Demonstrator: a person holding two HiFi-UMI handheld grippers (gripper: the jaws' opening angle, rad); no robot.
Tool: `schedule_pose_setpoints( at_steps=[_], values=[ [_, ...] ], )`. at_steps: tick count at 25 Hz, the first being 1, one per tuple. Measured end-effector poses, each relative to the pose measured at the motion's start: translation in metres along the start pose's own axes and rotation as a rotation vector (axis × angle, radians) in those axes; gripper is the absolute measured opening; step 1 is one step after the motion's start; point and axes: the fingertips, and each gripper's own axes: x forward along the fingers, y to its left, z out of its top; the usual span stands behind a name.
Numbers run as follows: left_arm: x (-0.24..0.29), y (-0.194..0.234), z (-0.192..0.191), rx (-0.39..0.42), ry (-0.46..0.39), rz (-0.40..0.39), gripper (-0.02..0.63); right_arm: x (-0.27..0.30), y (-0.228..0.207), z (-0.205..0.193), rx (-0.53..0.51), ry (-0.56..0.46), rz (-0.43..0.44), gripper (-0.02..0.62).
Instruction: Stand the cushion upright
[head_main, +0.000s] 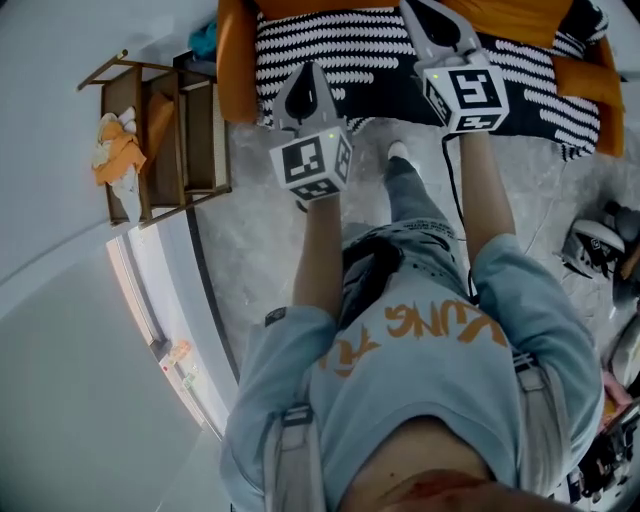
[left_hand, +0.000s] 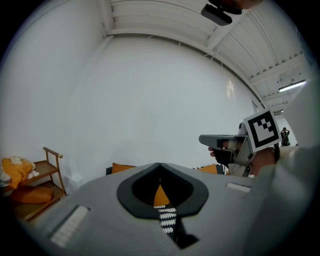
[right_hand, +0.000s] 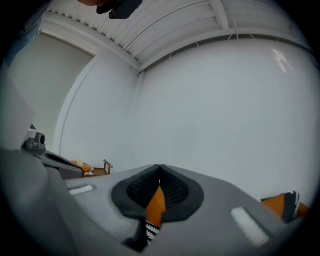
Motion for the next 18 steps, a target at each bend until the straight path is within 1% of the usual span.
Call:
schedule_pose_setpoints(
  at_steps=[3,5,8,11,13,15,18],
  values=[
    [-0.058,0.002,0.001,-0.012,-0.052,-0.019,0.011,-0.043,0.044,0.012,-0.017,-0.016,-0.015,0.003],
    [-0.106,0.008,0.002,-0.013,-0.089,-0.032,0.011,-0.078,0.085,0.017,-0.020,-0.028,-0.029,0.003],
    [-0.176,0.026,-0.001,-0.021,-0.131,-0.040,0.011,-0.130,0.152,0.024,0.000,-0.047,-0.056,0.003],
    [-0.228,0.037,-0.008,-0.050,-0.140,-0.031,0.011,-0.172,0.201,0.017,0.033,-0.005,-0.072,0.003],
    [-0.245,0.036,-0.004,-0.046,-0.143,-0.034,0.011,-0.190,0.216,0.013,0.046,0.018,-0.090,0.003],
    [-0.253,0.031,0.002,-0.038,-0.144,-0.036,0.010,-0.205,0.223,0.015,0.049,0.026,-0.098,0.003],
    [-0.250,0.019,0.012,-0.028,-0.156,-0.035,0.011,-0.218,0.217,0.024,0.043,0.011,-0.095,0.003]
  ],
)
